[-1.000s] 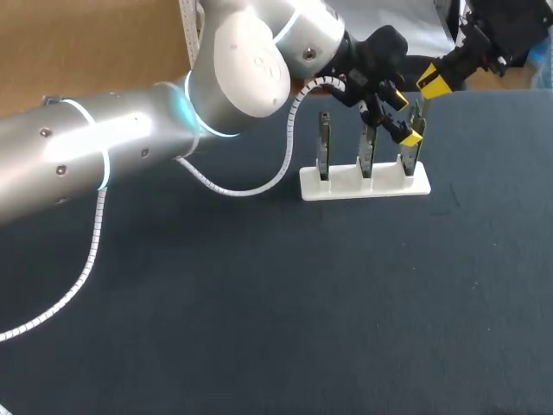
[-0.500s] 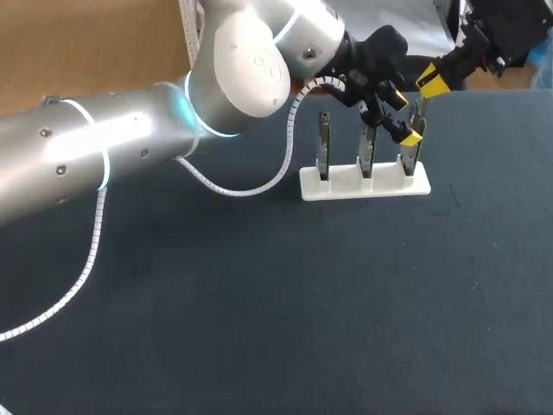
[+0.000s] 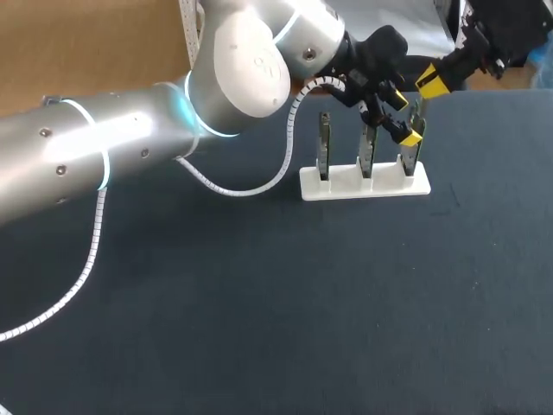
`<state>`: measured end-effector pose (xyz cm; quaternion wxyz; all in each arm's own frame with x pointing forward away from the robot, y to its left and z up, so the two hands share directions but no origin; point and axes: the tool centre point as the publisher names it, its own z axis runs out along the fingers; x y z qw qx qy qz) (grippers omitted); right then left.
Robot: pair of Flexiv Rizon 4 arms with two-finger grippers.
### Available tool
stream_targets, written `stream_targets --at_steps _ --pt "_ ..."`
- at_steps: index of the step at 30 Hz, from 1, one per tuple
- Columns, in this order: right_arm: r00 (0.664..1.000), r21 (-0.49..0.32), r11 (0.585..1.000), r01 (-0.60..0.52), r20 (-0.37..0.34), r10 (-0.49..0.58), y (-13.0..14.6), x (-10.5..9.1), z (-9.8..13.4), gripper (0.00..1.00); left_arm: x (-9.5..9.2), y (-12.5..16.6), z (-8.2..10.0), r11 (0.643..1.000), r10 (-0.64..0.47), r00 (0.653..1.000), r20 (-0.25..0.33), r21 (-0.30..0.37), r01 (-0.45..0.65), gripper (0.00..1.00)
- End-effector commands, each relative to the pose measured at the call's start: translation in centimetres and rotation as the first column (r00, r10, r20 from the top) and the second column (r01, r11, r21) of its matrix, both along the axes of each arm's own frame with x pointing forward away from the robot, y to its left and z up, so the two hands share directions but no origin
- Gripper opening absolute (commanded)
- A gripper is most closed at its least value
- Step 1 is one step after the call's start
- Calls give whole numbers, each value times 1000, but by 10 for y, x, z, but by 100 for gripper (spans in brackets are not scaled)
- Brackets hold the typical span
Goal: Pick up the optical module with the left hand, and insert it into the network port with the right hand.
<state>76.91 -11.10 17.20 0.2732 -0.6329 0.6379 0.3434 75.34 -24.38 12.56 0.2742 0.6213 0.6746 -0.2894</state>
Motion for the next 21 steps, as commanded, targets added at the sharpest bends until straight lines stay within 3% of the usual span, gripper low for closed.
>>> stream_targets --at_steps 1,21 --pt "1000 7 1000 15 11 -15 -2 -5 1 0 2 -1 1 1000 -1 1000 -3 6 1 100" --pt "1000 -9 1000 6 30 -6 0 -6 -1 0 2 -1 1 1000 -1 1000 -3 6 1 100"
